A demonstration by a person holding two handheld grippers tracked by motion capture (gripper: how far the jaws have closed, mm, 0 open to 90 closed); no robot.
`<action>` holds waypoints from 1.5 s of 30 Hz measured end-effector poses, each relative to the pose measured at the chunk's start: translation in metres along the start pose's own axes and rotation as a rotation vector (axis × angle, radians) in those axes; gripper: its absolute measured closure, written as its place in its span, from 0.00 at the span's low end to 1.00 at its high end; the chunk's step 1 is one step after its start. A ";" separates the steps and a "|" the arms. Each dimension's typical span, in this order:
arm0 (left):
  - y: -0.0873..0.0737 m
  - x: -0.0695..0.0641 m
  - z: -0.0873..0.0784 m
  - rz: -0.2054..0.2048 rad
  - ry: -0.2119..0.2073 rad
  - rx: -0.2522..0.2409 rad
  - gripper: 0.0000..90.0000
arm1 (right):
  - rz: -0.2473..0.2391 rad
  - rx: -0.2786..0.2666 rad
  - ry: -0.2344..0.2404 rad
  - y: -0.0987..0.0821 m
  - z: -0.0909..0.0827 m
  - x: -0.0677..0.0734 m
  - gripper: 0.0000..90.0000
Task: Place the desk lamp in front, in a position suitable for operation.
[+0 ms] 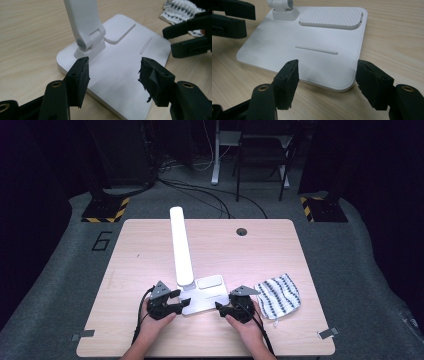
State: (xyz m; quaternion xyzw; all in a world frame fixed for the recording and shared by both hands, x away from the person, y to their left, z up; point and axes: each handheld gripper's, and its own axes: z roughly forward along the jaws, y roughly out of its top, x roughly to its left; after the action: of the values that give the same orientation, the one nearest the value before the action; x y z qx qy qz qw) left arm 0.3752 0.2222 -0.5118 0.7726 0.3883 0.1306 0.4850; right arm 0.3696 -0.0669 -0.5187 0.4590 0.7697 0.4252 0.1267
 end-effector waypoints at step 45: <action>0.013 0.009 0.004 -0.045 -0.028 -0.025 0.47 | 0.040 0.003 0.057 0.000 0.003 -0.006 0.38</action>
State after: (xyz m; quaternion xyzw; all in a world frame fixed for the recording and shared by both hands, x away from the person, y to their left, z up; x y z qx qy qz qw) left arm 0.3893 0.2232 -0.5037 0.7594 0.3970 0.1139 0.5026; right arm 0.3740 -0.0701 -0.5216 0.4621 0.7643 0.4396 0.0956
